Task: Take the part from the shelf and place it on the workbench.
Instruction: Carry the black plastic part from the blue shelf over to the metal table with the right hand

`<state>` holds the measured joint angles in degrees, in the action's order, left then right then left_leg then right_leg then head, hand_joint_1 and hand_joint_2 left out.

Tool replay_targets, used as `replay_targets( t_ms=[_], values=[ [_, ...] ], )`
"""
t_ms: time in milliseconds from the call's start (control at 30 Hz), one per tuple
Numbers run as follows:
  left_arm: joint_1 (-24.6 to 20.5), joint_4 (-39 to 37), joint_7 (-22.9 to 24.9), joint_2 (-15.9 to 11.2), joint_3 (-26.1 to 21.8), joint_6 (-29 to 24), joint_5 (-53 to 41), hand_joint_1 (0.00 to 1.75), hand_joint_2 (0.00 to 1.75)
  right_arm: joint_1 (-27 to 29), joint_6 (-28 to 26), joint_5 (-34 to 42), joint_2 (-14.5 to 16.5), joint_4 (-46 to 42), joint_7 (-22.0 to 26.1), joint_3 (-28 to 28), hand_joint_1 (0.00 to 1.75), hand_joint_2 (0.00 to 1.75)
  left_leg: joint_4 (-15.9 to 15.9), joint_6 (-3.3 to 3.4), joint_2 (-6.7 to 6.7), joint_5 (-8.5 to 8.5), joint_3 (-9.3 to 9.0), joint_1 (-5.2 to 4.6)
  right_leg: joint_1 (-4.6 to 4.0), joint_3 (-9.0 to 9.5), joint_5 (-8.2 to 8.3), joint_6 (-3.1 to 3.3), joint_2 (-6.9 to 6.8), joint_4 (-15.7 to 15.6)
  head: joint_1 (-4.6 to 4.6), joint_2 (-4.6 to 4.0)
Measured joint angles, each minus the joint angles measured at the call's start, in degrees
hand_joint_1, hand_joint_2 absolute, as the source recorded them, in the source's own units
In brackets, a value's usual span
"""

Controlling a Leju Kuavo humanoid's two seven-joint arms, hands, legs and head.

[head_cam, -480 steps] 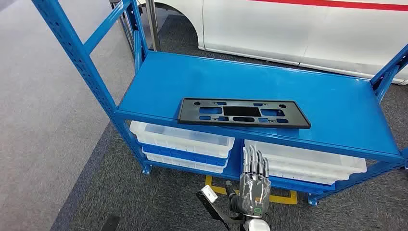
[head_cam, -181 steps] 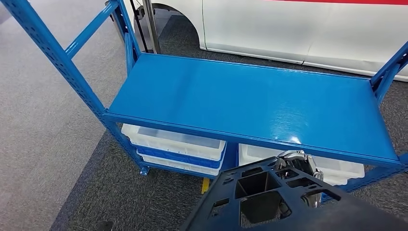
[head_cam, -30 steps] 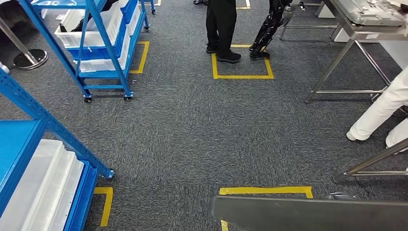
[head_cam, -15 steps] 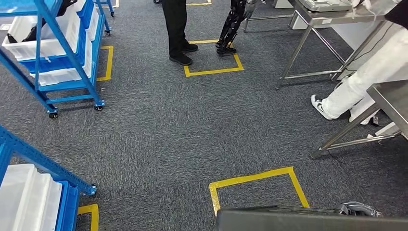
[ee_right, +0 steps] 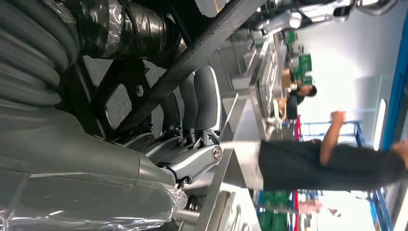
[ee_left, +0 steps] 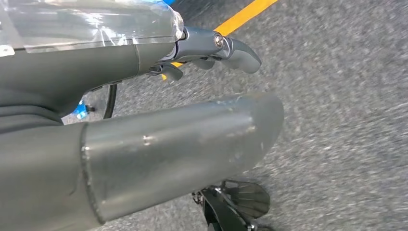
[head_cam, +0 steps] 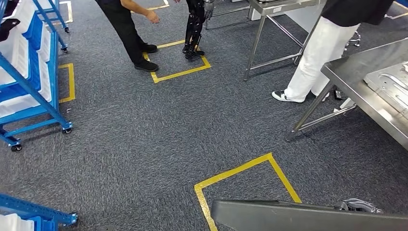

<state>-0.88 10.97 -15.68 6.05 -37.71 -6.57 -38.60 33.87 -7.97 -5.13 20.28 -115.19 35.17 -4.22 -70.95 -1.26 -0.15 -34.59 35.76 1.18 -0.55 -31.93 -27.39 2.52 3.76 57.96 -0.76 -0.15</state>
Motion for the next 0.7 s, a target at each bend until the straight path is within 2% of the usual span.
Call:
replay_targets(
  t_ms=[33,67,100,133,167,233,267,300,367,400,433,467,500,533,567,600,633,667,700],
  values=[
    [0.02,0.0,-0.02,-0.14,-0.02,0.04,0.02,0.0,0.0,-0.11,-0.1,-0.05,0.0,0.17,-0.01,0.15,1.29,1.75,3.67,-0.38,-0.94,2.22,-1.5,0.29,0.29,-0.09,-0.42,-0.46,0.78,0.68,0.0,0.0],
    [0.06,-0.02,-0.04,-0.24,-0.04,0.11,0.02,0.0,0.0,-0.27,-0.18,-0.06,0.0,0.34,-0.01,0.28,1.29,1.75,7.04,-0.59,-2.42,3.64,-2.89,0.5,0.46,-0.42,-0.93,-1.0,1.55,1.64,0.02,0.0],
    [0.06,-0.03,-0.07,-0.27,-0.07,0.16,0.02,0.0,0.0,-0.41,-0.21,-0.07,0.0,0.46,-0.02,0.39,1.29,1.75,9.12,-0.44,-3.57,4.22,-3.79,0.61,0.53,-0.83,-1.34,-1.46,2.19,2.42,0.02,0.0],
    [0.06,-0.04,-0.09,-0.28,-0.13,0.23,0.02,0.0,0.0,-0.51,-0.21,-0.08,0.0,0.55,-0.03,0.49,1.29,1.75,9.97,-0.08,-4.38,4.07,-4.13,0.56,0.56,-1.25,-1.61,-1.84,2.76,2.95,0.02,0.0],
    [0.04,-0.05,-0.1,-0.29,-0.22,0.3,0.03,0.0,0.0,-0.58,-0.22,-0.09,0.0,0.62,-0.04,0.55,1.29,1.75,9.98,0.48,-4.38,3.78,-4.17,0.38,0.57,-1.61,-1.67,-2.18,3.37,3.2,0.02,0.0],
    [-0.02,-0.04,-0.12,-0.32,-0.45,0.36,0.04,0.0,0.0,-0.56,-0.25,-0.11,0.0,0.66,-0.04,0.61,1.29,1.75,10.1,1.47,-2.94,3.93,-4.31,0.37,0.7,-1.93,-1.57,-2.6,3.99,3.29,0.01,0.0],
    [-0.04,-0.04,-0.13,-0.33,-0.57,0.38,0.04,0.0,0.0,-0.57,-0.27,-0.11,0.0,0.67,-0.04,0.62,1.29,1.75,10.31,1.82,-2.24,4.06,-4.46,0.46,0.66,-2.32,-1.95,-2.84,3.04,4.02,-0.08,0.0],
    [-0.04,-0.03,-0.14,-0.34,-0.67,0.39,0.04,0.0,0.0,-0.67,-0.28,-0.11,0.0,0.69,-0.04,0.62,1.29,1.75,10.53,2.12,-1.47,4.16,-4.55,0.54,0.61,-3.22,-2.89,-3.08,1.44,5.78,-0.15,0.0],
    [0.09,-0.02,-0.15,-0.37,-0.84,0.4,0.04,0.0,0.0,-0.9,-0.3,-0.11,0.0,0.76,-0.03,0.63,1.29,1.75,10.72,2.47,0.1,4.06,-4.7,0.36,0.68,-6.67,-5.95,-3.57,-2.24,12.15,-0.31,0.0],
    [0.21,-0.02,-0.14,-0.38,-0.91,0.4,0.05,0.0,0.0,-1.01,-0.3,-0.12,-0.01,0.85,-0.03,0.64,1.29,1.75,10.75,2.54,0.98,3.92,-4.75,0.23,0.8,-8.69,-7.23,-3.72,-3.07,15.67,-0.3,0.0],
    [0.3,-0.02,-0.14,-0.41,-0.96,0.4,0.1,0.0,0.0,-1.06,-0.32,-0.19,-0.01,1.0,-0.03,0.67,1.29,1.75,10.74,2.57,1.82,3.74,-4.84,0.14,0.89,-10.12,-7.62,-3.77,-3.43,17.98,-0.3,0.0],
    [0.34,-0.02,-0.13,-0.46,-1.02,0.42,0.21,0.0,0.0,-1.16,-0.37,-0.37,-0.01,1.22,-0.03,0.73,1.29,1.75,10.74,2.56,2.66,3.52,-5.04,0.08,0.91,-10.55,-6.84,-3.69,-3.6,18.29,-0.3,0.0],
    [0.33,-0.02,-0.13,-0.54,-1.1,0.46,0.34,0.0,0.0,-1.37,-0.44,-0.66,-0.01,1.51,-0.03,0.88,1.29,1.75,10.75,2.53,3.41,3.28,-5.35,0.02,0.85,-9.85,-5.1,-3.46,-3.81,16.51,-0.3,0.0],
    [0.27,-0.02,-0.14,-0.63,-1.22,0.55,0.45,0.0,0.0,-1.73,-0.55,-1.02,-0.01,1.9,-0.01,1.14,1.29,1.75,10.79,2.49,4.13,2.99,-5.76,-0.03,0.66,-8.18,-2.73,-3.03,-4.43,12.91,-0.31,0.0],
    [0.23,-0.02,-0.14,-0.69,-1.38,0.65,0.53,0.0,0.0,-2.28,-0.68,-1.39,-0.01,2.38,0.03,1.48,1.29,1.75,10.92,2.43,4.81,2.71,-6.2,-0.07,0.26,-6.3,-1.05,-2.49,-5.82,9.21,-0.3,0.0],
    [0.2,-0.02,-0.14,-0.78,-1.6,0.75,0.55,0.0,0.0,-2.95,-0.85,-1.71,-0.01,2.96,0.09,1.89,1.29,1.75,11.08,2.27,5.45,2.45,-6.6,-0.17,-0.27,-4.73,-0.07,-1.92,-7.24,6.09,-0.32,0.0],
    [0.16,-0.02,-0.12,-0.85,-1.86,0.82,0.55,0.0,0.0,-3.66,-1.03,-1.95,0.0,3.56,0.17,2.29,1.29,1.75,11.31,2.1,6.15,2.26,-6.94,-0.24,-0.77,-3.75,0.25,-1.42,-8.34,4.12,-0.32,0.0],
    [0.13,-0.02,-0.09,-0.92,-2.1,0.85,0.53,0.0,0.0,-4.26,-1.18,-2.1,0.0,4.12,0.25,2.63,1.29,1.75,11.58,1.88,6.86,2.13,-7.23,-0.3,-1.17,-3.43,-0.1,-1.09,-8.81,3.49,-0.33,0.0],
    [0.02,-0.02,-0.07,-0.98,-2.3,0.86,0.48,0.0,0.0,-4.65,-1.27,-2.19,0.0,4.6,0.31,2.9,1.29,1.75,11.87,1.61,7.63,2.03,-7.67,-0.38,-1.36,-3.3,-0.11,-0.81,-8.28,3.03,-0.36,0.0]
  ],
)
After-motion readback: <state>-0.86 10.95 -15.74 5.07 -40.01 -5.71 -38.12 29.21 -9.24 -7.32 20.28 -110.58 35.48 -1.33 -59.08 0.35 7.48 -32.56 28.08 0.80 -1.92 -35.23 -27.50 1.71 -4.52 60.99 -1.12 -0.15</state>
